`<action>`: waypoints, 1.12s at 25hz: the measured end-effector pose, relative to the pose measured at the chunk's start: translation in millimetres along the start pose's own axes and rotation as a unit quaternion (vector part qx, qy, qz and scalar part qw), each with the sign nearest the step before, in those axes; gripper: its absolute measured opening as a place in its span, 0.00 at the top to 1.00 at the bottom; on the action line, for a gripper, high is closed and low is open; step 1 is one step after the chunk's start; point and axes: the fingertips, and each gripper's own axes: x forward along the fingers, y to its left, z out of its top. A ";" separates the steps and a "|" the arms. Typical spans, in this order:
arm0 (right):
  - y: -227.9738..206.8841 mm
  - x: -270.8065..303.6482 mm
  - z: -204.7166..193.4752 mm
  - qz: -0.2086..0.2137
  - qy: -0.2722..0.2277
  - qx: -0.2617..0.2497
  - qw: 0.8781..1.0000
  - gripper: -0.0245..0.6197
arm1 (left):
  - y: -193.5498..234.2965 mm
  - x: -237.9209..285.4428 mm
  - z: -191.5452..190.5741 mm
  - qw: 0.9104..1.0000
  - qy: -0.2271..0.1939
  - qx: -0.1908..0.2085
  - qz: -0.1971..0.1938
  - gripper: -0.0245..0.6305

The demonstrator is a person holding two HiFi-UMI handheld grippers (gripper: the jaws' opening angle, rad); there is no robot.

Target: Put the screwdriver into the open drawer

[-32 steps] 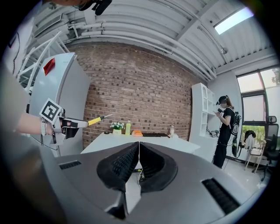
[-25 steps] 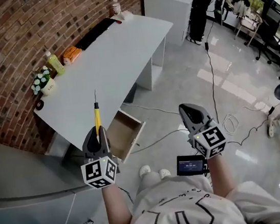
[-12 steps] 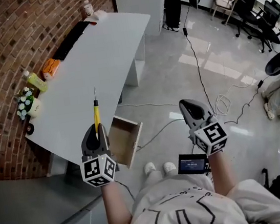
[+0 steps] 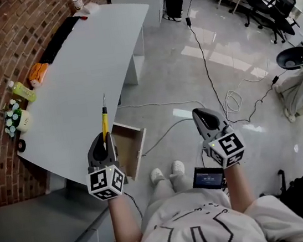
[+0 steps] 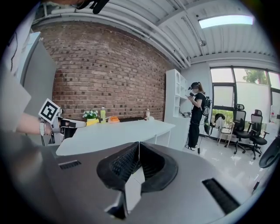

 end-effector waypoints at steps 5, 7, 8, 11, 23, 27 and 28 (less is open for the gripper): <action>-12.2 7.3 -24.5 0.003 0.018 0.018 1.000 0.93 | -6.8 7.2 -33.8 0.999 0.032 -0.009 -0.001 0.84; -15.3 12.6 -39.0 0.002 0.031 0.020 0.999 0.93 | -6.0 10.8 -51.4 0.999 0.050 -0.007 0.003 0.84; -16.9 14.7 -45.6 0.002 0.036 0.022 0.999 0.93 | -5.8 12.1 -59.7 0.998 0.058 -0.006 0.004 0.84; -21.0 17.5 -66.9 0.001 0.050 0.033 0.998 0.93 | -7.6 14.5 -82.5 0.997 0.079 -0.005 0.003 0.84; -0.4 22.8 -162.0 0.030 0.118 0.055 0.991 0.93 | -5.6 21.5 -180.7 0.989 0.139 -0.043 -0.001 0.84; -0.5 32.7 -187.4 0.034 0.126 0.053 0.990 0.93 | 4.5 25.2 -211.8 0.987 0.155 -0.044 0.006 0.84; -0.5 35.3 -193.7 0.035 0.128 0.053 0.990 0.93 | 7.8 25.5 -219.6 0.986 0.160 -0.043 0.008 0.84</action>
